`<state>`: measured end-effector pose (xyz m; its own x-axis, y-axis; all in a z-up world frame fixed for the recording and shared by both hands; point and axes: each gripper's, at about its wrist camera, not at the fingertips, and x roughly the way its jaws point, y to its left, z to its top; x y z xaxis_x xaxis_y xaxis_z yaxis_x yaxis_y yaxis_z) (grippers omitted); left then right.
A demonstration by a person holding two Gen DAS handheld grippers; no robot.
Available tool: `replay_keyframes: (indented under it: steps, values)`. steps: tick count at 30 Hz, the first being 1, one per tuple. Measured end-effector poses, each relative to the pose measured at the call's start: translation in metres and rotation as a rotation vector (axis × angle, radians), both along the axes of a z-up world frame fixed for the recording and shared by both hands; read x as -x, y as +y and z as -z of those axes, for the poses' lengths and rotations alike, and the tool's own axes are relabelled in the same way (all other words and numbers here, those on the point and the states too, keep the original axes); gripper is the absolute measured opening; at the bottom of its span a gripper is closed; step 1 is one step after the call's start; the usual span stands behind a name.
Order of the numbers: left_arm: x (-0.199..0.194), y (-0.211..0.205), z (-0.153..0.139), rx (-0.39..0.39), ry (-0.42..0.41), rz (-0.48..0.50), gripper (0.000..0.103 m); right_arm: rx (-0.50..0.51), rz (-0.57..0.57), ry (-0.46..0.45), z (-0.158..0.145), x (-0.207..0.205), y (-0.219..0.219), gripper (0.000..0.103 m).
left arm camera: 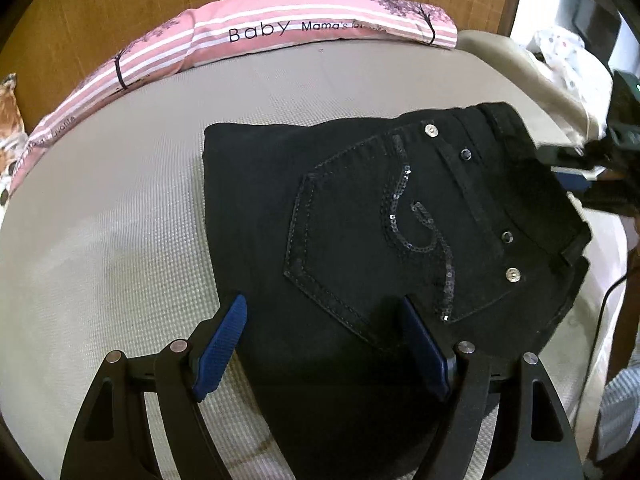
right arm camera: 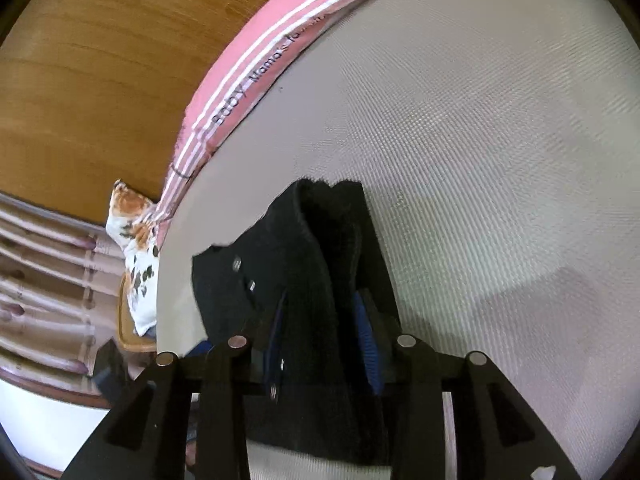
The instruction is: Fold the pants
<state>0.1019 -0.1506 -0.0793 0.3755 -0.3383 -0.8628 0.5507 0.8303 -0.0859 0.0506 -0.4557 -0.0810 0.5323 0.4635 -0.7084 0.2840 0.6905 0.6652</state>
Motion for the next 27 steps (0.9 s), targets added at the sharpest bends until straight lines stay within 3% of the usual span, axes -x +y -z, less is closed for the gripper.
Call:
replay_keyframes:
  steps: [7,11,13,20,27]
  values:
    - [0.02,-0.002,-0.002,0.007,-0.002,0.038,0.078,-0.011,-0.073,0.001,-0.004,0.034,0.017,0.029]
    - [0.027,-0.001,-0.004,0.011,0.003,0.041,0.078,-0.032,-0.051,0.007,0.005,0.039,0.016,0.028]
    - [0.028,0.0,-0.004,0.012,0.004,0.038,0.078,-0.025,-0.03,0.014,0.006,0.042,0.015,0.015]
    - [0.038,0.005,-0.008,0.024,0.008,0.054,0.078,0.123,-0.009,-0.073,-0.03,0.061,0.028,0.009]
    - [0.042,0.007,0.004,-0.019,0.031,0.074,0.078,0.263,-0.029,0.012,0.005,0.06,0.033,0.009]
